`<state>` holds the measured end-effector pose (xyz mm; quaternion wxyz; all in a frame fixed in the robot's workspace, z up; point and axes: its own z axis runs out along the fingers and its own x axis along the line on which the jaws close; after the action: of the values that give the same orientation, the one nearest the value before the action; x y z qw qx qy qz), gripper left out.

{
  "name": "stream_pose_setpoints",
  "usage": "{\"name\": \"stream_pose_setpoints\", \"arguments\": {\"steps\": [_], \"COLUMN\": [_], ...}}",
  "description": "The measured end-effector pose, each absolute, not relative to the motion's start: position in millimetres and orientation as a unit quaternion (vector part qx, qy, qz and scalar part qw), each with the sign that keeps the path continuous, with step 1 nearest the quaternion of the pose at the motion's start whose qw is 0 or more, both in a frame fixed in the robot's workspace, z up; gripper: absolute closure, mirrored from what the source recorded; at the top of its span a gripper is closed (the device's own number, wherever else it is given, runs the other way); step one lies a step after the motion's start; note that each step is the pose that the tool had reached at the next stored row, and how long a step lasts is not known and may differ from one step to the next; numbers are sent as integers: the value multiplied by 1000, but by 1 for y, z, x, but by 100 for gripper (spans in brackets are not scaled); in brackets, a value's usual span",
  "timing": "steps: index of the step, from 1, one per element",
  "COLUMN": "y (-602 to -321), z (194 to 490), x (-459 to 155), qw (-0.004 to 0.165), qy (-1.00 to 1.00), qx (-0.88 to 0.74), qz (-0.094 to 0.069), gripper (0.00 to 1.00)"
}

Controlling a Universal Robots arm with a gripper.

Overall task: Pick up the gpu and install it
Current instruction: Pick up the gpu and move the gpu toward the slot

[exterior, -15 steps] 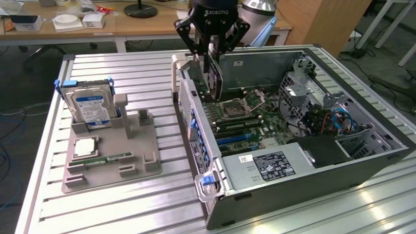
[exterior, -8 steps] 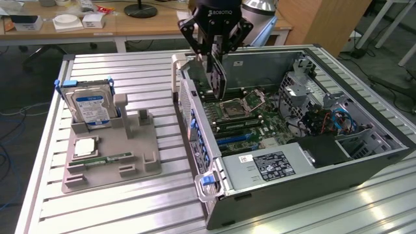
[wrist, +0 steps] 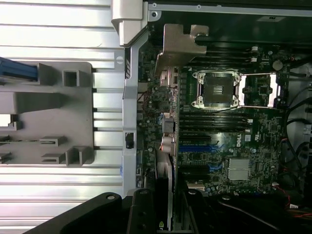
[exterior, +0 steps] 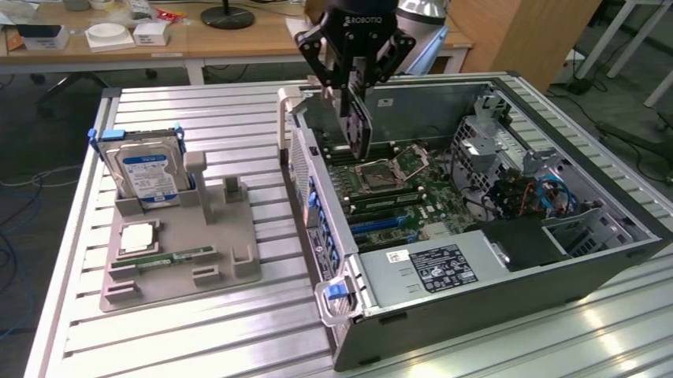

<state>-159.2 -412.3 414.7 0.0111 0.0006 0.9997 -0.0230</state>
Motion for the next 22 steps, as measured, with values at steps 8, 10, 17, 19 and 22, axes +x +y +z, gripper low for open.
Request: {"name": "stream_pose_setpoints", "arguments": {"steps": [8,10,17,19,22], "y": [-412,-412,-412,-412,-412], "z": [415,415,415,415,415], "x": [-152,-150,-144,-143,-140], "qw": [11,11,11,11,11], "qy": [1000,1000,1000,1000,1000], "qx": [1,1,1,1,1], "qz": [-23,-23,-23,-23,-23], "gripper": [74,74,74,74,74]}}
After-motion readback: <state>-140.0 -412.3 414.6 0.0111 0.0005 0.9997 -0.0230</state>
